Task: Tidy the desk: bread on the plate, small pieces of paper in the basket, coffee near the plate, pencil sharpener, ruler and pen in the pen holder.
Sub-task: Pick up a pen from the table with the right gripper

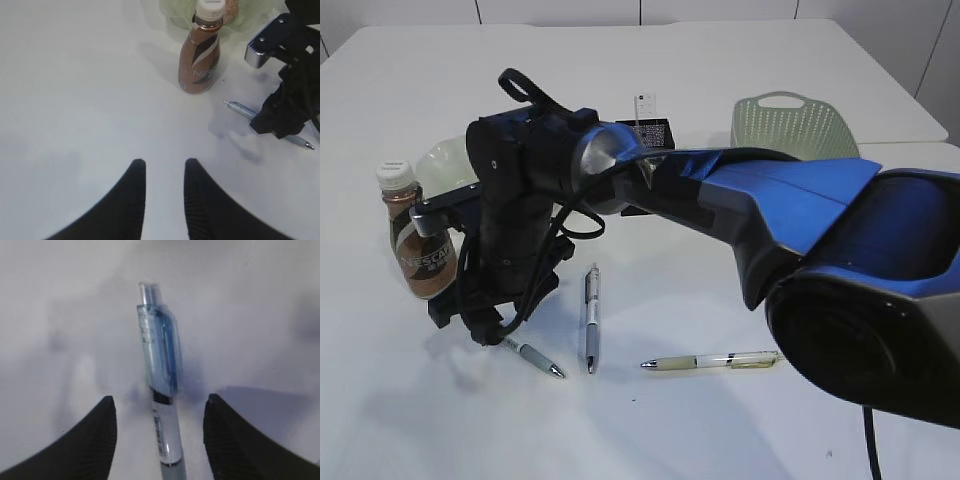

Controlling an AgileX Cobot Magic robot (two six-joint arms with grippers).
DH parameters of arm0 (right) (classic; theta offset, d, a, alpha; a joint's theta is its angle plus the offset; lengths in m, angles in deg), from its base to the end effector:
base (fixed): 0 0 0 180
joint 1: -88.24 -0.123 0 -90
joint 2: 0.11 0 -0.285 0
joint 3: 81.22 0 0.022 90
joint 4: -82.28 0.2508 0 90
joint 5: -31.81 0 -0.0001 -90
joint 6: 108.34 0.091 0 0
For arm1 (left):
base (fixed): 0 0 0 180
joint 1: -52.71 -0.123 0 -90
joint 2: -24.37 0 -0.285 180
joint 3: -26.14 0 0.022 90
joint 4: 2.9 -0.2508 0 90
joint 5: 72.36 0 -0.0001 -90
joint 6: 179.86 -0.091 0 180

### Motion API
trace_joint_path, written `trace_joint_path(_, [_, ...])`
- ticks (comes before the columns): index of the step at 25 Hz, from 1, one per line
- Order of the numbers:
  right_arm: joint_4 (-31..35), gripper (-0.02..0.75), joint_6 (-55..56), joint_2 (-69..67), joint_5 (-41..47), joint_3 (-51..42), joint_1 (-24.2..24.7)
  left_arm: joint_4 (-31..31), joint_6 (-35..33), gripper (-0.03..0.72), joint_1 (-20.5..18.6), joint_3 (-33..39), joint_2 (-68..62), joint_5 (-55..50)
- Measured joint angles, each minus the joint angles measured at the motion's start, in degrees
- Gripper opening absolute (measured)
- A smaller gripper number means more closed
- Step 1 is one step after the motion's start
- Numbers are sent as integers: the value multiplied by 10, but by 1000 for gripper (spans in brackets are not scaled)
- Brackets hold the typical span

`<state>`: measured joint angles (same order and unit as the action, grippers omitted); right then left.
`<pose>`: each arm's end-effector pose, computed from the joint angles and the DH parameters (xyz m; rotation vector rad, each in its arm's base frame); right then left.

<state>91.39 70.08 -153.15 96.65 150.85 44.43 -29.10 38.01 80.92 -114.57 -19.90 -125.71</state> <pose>0.3712 0.3741 0.1389 -1.0688 2.7456 0.3418 0.1068 -0.0207 0.3129 -0.0437 2.2760 -0.0290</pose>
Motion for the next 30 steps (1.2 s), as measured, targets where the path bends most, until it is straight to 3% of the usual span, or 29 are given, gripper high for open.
trace_joint_path(30, [-49,439,9,-13,19,9,-19,-2,-1,178,0,0,0,-6])
